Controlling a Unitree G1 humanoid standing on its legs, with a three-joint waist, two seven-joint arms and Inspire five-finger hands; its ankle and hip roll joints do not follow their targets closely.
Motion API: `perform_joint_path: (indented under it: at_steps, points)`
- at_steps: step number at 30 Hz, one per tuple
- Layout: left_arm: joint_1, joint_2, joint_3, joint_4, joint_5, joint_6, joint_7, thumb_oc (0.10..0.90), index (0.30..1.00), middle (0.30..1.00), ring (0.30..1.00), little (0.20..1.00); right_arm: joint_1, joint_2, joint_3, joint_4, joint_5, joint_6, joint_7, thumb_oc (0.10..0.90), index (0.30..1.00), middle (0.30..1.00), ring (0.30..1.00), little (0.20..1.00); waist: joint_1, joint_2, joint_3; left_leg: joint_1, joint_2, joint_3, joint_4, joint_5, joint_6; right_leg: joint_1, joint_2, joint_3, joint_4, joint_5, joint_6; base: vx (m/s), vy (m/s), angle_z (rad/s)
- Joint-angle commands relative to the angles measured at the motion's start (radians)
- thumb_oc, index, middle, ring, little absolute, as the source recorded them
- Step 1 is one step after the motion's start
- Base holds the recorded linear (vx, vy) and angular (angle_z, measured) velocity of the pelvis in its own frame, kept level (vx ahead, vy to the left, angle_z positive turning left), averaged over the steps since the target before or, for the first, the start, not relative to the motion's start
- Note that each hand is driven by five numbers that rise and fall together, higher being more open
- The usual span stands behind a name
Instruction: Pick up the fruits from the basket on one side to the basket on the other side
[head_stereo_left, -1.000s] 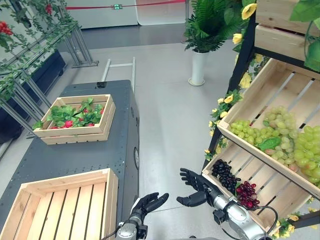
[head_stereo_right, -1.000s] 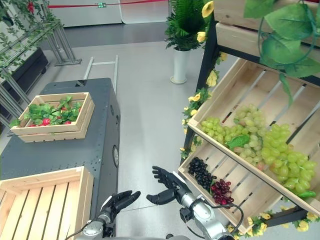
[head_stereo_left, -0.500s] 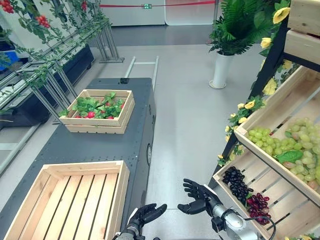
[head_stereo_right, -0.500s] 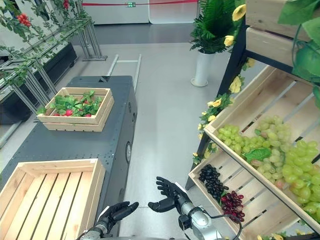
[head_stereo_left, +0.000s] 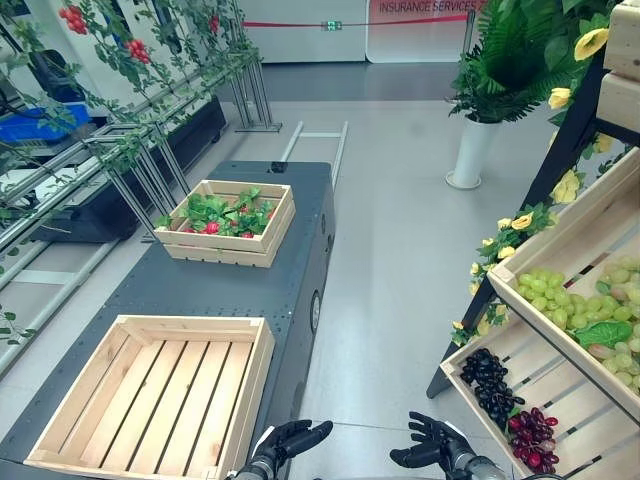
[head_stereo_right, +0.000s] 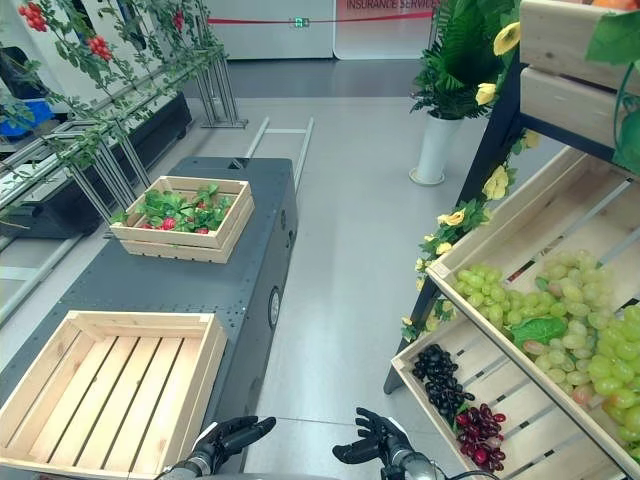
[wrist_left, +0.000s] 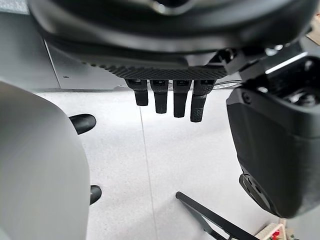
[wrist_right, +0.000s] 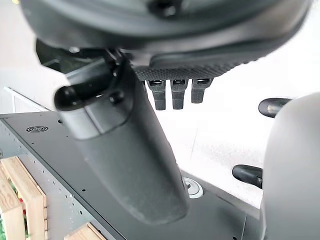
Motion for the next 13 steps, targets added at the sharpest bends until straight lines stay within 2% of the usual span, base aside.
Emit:
perform_joint_path:
  at_steps: [1,13]
  points:
    - [-0.105,0.008,-0.005,0.053,0.023,-0.09,-0.026,0.8,0.9,0.9,0.9,0.9,-0.084,0.035,-0.031,0.032,-0.041,-0.024,-0.014,0.8,0.9,0.9,0.9,0.9,0.04,-0.032,0.024,0.069,-0.093,0.003,0.01,-0.18,0.05,-0.031,0.011,-0.01,0.017,-0.014,-0.002,-0.01,-0.029,0.19]
    - [-0.098,0.014,-0.009,0.064,0.052,-0.101,-0.103,0.8,0.9,0.9,0.9,0.9,-0.083,0.032,-0.07,0.091,-0.045,-0.024,-0.013,0.8,0.9,0.9,0.9,0.9,0.05,-0.026,0.027,0.08,-0.095,-0.012,0.01,-0.182,0.047,-0.013,0.011,-0.02,0.016,-0.022,-0.004,0.0,-0.01,0.07]
